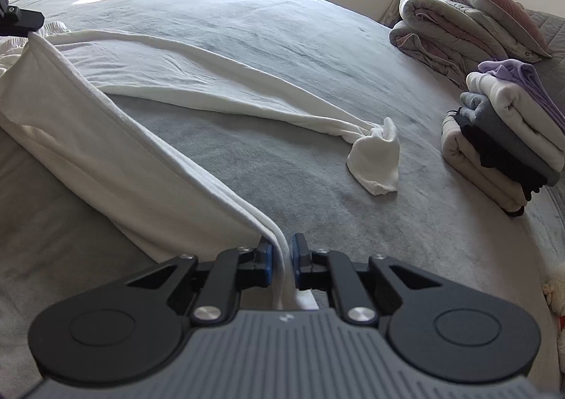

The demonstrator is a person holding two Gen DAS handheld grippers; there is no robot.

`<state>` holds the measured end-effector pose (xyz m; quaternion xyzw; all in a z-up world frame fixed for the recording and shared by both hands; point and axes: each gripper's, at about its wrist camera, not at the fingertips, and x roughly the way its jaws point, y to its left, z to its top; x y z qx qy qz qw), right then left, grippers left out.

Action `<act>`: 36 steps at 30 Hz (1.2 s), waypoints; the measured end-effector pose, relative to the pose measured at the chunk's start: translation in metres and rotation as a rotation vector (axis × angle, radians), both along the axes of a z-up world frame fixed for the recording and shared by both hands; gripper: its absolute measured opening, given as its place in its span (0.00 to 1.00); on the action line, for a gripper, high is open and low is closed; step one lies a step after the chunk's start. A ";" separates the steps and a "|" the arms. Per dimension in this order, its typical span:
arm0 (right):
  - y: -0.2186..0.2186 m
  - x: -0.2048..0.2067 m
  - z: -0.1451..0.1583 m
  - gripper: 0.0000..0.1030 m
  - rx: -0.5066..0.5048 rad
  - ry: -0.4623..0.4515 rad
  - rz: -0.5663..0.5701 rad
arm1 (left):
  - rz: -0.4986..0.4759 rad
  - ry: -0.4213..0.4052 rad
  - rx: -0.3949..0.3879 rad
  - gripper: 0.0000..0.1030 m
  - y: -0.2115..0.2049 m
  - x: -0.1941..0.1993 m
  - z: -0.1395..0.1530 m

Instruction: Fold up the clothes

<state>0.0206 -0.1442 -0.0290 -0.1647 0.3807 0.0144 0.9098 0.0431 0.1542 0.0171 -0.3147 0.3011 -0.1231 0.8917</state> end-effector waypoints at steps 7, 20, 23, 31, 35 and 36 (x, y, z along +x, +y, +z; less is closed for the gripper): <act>-0.030 0.016 0.001 0.10 -0.015 0.032 -0.066 | 0.038 0.015 0.000 0.01 -0.003 0.018 -0.004; -0.082 0.033 0.012 0.10 -0.013 0.060 -0.200 | 0.116 0.069 -0.007 0.01 -0.013 0.053 -0.026; -0.096 0.034 0.015 0.10 -0.017 0.057 -0.243 | 0.127 0.087 0.004 0.01 -0.017 0.058 -0.032; -0.126 0.019 0.022 0.10 0.078 0.059 -0.332 | 0.130 0.128 0.013 0.18 -0.023 0.065 -0.041; -0.127 0.007 0.024 0.11 0.149 0.069 -0.330 | 0.106 0.119 0.032 0.38 -0.027 0.062 -0.037; -0.126 0.005 0.023 0.12 0.163 0.074 -0.327 | 0.099 0.118 0.039 0.40 -0.028 0.061 -0.035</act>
